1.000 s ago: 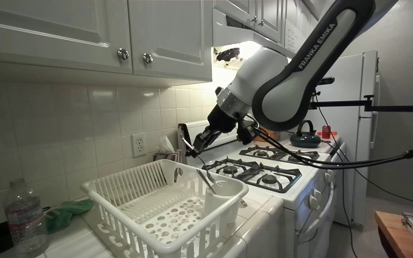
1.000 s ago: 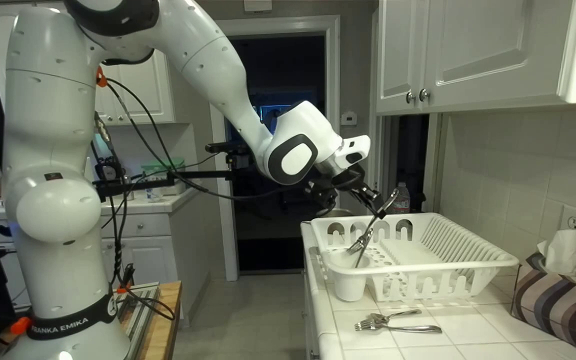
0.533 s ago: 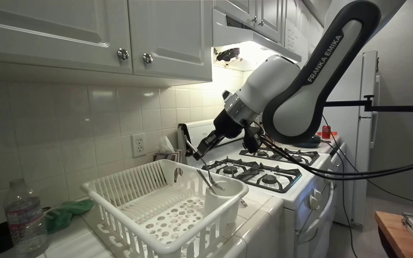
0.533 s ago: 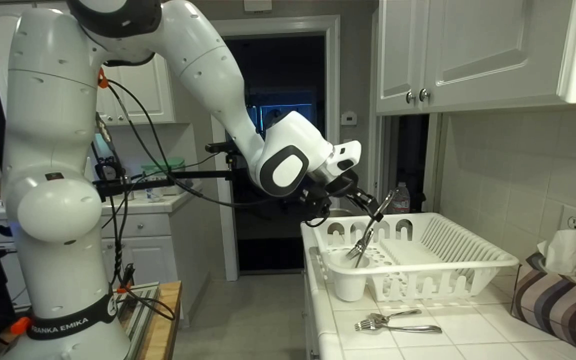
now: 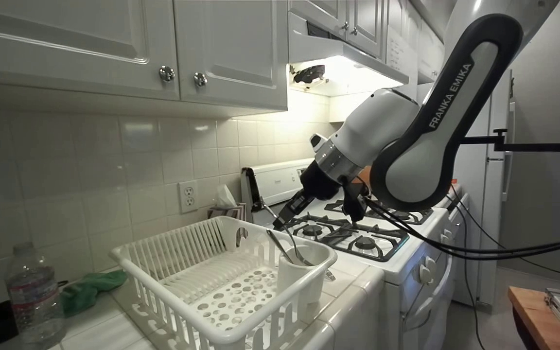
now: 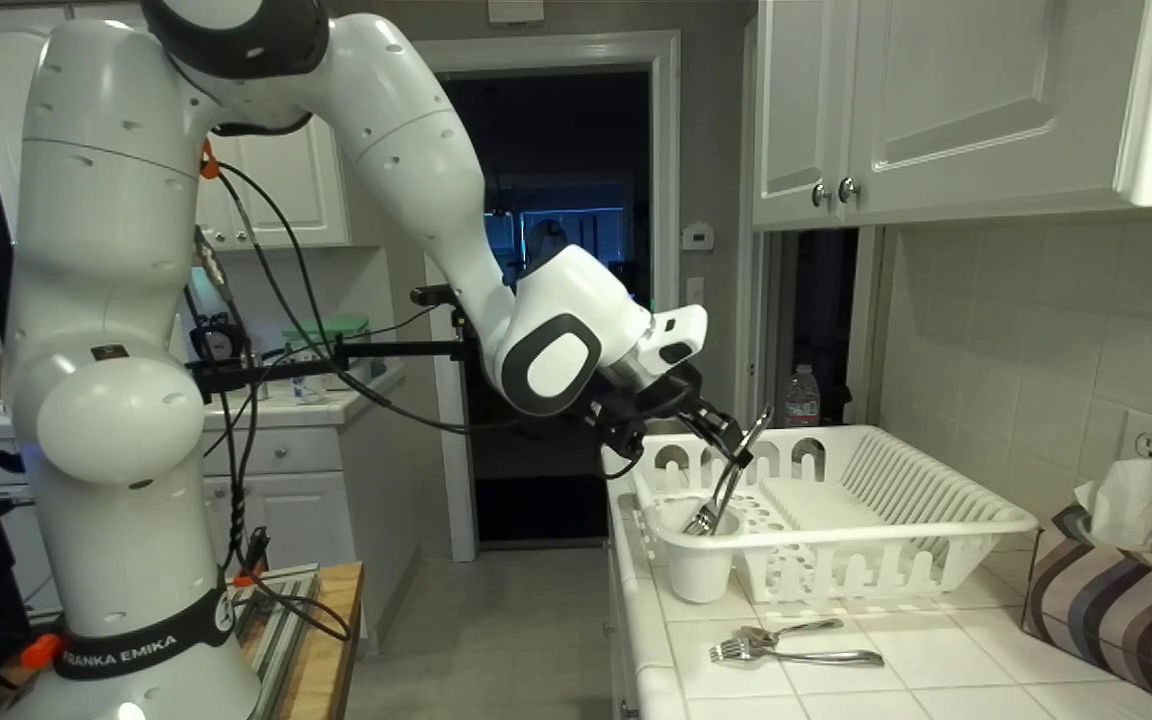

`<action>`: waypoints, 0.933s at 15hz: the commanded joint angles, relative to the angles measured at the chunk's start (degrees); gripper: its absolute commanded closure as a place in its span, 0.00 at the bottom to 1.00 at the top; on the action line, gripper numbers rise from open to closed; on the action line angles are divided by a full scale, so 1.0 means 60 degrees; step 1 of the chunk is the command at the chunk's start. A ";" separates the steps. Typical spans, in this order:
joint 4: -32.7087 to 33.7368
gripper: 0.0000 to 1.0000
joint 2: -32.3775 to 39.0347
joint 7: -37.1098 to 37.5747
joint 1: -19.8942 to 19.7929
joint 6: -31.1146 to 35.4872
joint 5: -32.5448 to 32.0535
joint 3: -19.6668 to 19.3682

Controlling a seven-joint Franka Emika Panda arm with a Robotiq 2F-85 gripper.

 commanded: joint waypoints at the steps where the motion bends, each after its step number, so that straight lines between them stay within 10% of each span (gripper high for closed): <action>1: -0.0253 0.96 0.0065 -0.0211 0.0151 0.0403 0.0096 -0.0210; 12: -0.0371 0.96 0.0302 -0.0468 0.0342 0.0520 0.0158 -0.0438; 13: -0.0366 0.64 0.0312 -0.0476 0.0366 0.0497 0.0153 -0.0450; 14: -0.0361 0.56 0.0325 -0.0485 0.0397 0.0481 0.0160 -0.0465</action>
